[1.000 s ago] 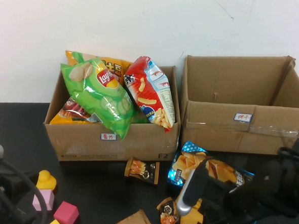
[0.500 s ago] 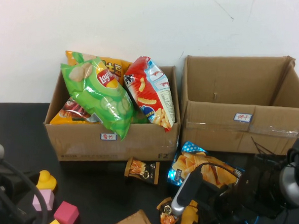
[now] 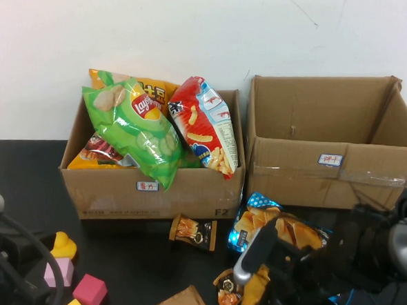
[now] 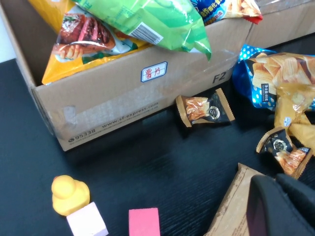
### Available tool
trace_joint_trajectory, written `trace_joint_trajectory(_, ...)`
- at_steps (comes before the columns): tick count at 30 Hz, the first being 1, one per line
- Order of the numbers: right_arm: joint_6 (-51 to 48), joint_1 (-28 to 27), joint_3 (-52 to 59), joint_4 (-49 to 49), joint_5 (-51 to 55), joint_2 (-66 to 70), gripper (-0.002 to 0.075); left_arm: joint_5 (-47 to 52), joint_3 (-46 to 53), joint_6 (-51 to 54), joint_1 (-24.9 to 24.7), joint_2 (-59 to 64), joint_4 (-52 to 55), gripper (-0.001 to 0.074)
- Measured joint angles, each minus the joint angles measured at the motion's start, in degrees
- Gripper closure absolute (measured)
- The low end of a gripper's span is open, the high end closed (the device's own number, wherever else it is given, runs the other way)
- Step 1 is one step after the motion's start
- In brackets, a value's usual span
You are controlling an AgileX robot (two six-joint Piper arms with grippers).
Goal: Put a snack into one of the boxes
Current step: Pick up the biscuit, then place the biscuit in the biscuit box
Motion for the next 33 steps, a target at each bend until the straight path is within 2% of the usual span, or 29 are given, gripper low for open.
trace_joint_trajectory(8, 0.60, 0.00, 0.19, 0.00, -0.06, -9.71, 0.0414, 0.00, 0.00, 0.00, 0.00, 0.00, -0.44, 0.0736)
trace_joint_trajectory(11, 0.60, 0.00, 0.51, 0.00, -4.13, -13.75, 0.0414, 0.00, 0.00, 0.00, 0.00, 0.00, -0.44, 0.0736)
trace_joint_trajectory(13, 0.60, 0.00, 0.51, 0.00, -10.00, -16.34, 0.0414, 0.00, 0.00, 0.00, 0.00, 0.00, -0.44, 0.0736)
trace_joint_trajectory(18, 0.60, 0.00, -0.78, 1.15, -34.88, -20.34, 0.0417, 0.00, 0.00, 0.00, 0.00, 0.00, -0.44, 0.0736)
trace_joint_trajectory(21, 0.85, -0.83, -4.13, 1.87, -43.38, -19.90, 0.0420, 0.00, 0.00, 0.00, 0.00, 0.00, -1.08, 0.0736)
trace_joint_trajectory(29, 4.62, -4.36, -19.40, 2.58, -44.59, -9.43, 0.0422, 0.00, 0.00, 0.00, 0.00, 0.00, -1.30, 0.0736)
trace_joint_trajectory(33, 5.25, -6.33, -25.91, 9.42, -41.50, -3.75, 0.0422, 0.00, 0.00, 0.00, 0.00, 0.00, -1.30, 0.0736)
